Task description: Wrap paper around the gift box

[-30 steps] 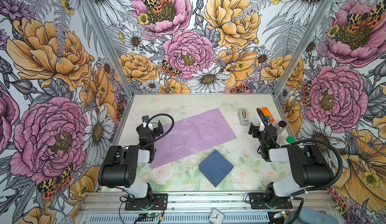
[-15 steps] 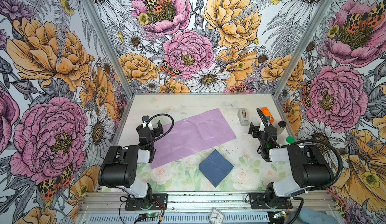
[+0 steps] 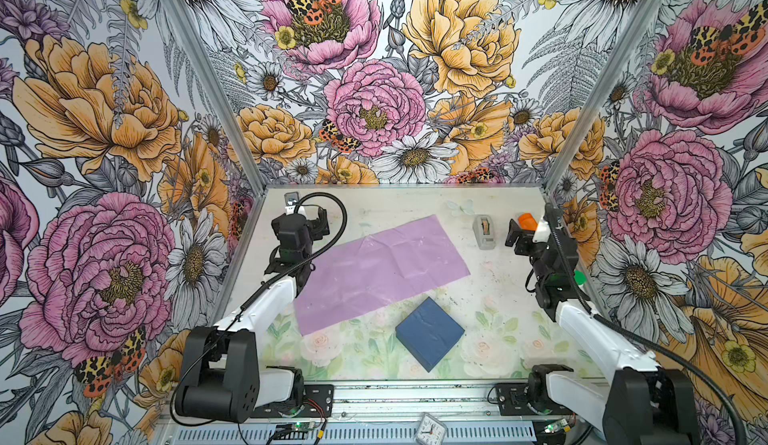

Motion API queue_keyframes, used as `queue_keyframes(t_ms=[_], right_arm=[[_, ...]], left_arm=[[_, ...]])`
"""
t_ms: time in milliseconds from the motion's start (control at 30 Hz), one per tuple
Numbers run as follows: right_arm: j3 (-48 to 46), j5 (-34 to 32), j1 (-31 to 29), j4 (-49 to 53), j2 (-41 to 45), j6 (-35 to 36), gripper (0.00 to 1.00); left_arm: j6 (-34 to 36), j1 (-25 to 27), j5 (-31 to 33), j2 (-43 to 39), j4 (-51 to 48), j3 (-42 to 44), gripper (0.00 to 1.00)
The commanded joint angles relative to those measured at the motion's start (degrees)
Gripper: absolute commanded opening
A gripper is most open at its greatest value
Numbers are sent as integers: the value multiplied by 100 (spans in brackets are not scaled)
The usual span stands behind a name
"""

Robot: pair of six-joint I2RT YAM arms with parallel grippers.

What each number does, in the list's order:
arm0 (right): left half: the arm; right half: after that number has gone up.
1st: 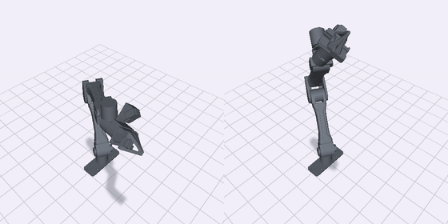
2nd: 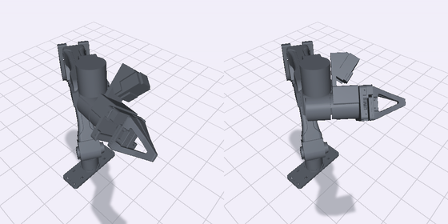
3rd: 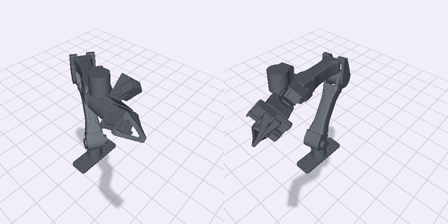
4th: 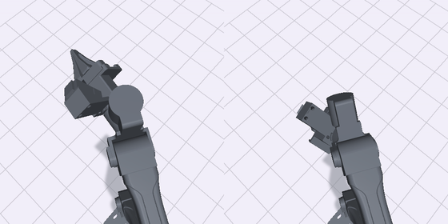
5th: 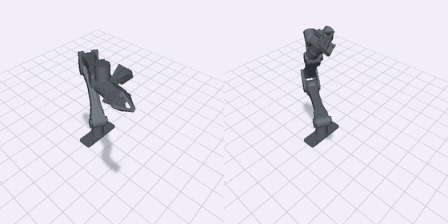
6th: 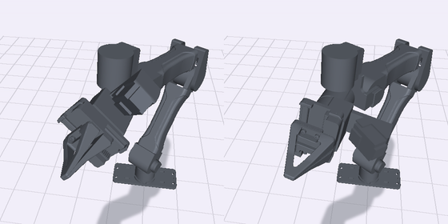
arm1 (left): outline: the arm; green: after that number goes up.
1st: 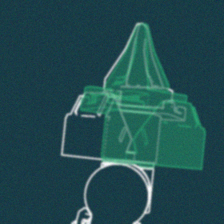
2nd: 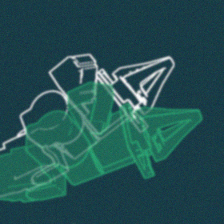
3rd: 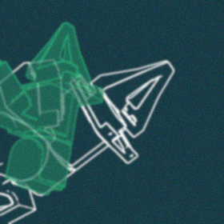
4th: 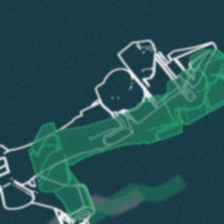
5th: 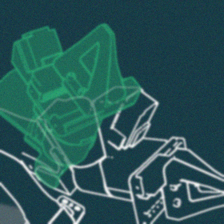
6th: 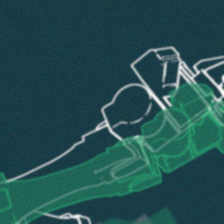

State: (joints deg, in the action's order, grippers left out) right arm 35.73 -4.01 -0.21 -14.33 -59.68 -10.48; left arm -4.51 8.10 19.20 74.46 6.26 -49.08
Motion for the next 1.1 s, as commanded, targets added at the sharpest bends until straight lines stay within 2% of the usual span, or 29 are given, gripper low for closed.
queue_keyframes(t_ms=[0, 100, 167, 300, 433, 533, 633, 767, 1067], right_arm=[[473, 210, -381, 1896, 313, -575, 99], [693, 253, -961, 2336, 333, -886, 99], [919, 376, -1291, 2671, 134, -1142, 99], [1357, 698, -1907, 3041, -619, -1673, 99], [2103, 902, -2490, 3455, -1753, -1742, 100], [2628, 1348, -2615, 3642, -2663, -1932, 99], [3031, 1628, -2667, 3758, -3393, -1959, 99], [3444, 1533, -2695, 3950, -4079, -1884, 99], [3896, 1212, -2639, 4140, -5007, -1823, 98]], left_arm=[[-1051, 28, 216, 46, -2991, -556, 98], [-1717, -41, -13, -101, -3702, -606, 98], [-2193, -287, -287, -276, -4011, -498, 98], [-2841, -972, -1012, -581, -4238, -162, 98], [-3117, -1543, -1681, -589, -4239, 94, 97], [-3095, -1777, -2061, -382, -4238, 136, 95], [-3056, -1850, -2172, -194, -4224, 118, 93], [-3080, -1864, -2128, -83, -4153, 143, 94], [-3194, -1989, -2112, 79, -3742, 412, 93]])
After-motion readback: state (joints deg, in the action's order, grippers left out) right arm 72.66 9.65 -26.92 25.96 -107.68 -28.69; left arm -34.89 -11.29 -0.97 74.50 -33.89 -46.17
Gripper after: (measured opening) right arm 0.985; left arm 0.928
